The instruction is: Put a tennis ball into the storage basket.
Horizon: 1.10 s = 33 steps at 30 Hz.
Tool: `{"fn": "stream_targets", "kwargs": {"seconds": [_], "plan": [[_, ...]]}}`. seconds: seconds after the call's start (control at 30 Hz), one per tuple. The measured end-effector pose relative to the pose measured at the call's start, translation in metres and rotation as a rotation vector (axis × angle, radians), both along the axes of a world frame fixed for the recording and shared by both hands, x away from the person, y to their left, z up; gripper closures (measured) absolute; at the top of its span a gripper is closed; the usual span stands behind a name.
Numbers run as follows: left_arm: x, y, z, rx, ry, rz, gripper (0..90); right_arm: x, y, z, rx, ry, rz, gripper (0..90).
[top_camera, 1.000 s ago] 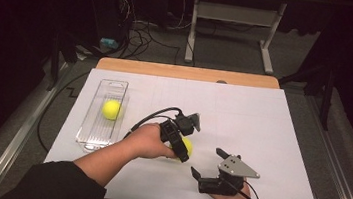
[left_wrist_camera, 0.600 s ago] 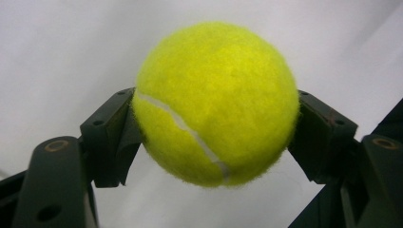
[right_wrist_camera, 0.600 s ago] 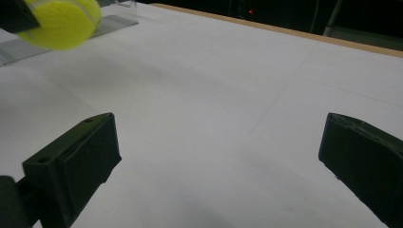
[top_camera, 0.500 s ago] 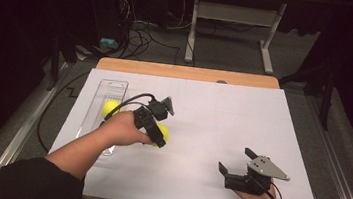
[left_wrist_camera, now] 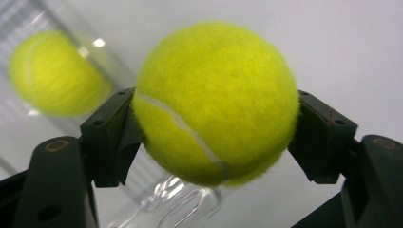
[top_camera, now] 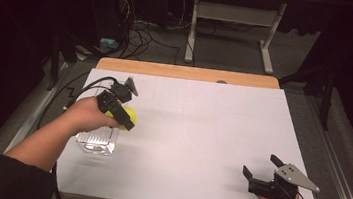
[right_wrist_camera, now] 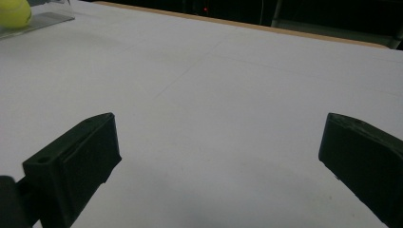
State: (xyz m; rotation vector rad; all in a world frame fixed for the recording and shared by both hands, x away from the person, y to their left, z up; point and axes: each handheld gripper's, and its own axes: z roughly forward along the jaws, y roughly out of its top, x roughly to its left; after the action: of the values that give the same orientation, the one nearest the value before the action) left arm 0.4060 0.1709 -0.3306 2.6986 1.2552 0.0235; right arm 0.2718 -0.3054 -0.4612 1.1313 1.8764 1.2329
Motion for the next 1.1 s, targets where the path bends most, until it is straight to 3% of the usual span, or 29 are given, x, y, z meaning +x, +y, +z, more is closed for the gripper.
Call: {"fn": "stream_targets", "kwargs": {"seconds": [0.03,0.07,0.2,0.4,0.9,1.1], "plan": [[0.001,0.012,0.000,0.005,-0.001,0.025,26.1,0.000,-0.001,0.000,-0.002,-0.002,-0.003,0.0],[0.001,0.012,0.000,0.005,-0.001,0.025,26.1,0.000,-0.001,0.000,-0.002,-0.002,-0.003,0.0],[0.004,0.039,0.000,0.025,0.004,0.083,26.1,-0.001,-0.003,0.000,-0.001,-0.003,-0.005,0.0],[0.005,0.061,-0.007,0.045,0.017,0.134,26.0,-0.001,-0.003,0.000,-0.003,0.001,-0.006,0.0],[0.006,0.058,-0.042,0.090,0.078,0.129,25.9,-0.001,-0.002,-0.001,0.000,0.005,-0.003,0.0],[0.006,0.059,-0.046,0.095,0.075,0.130,25.3,-0.001,-0.002,-0.001,0.002,0.007,-0.002,0.0]]}}
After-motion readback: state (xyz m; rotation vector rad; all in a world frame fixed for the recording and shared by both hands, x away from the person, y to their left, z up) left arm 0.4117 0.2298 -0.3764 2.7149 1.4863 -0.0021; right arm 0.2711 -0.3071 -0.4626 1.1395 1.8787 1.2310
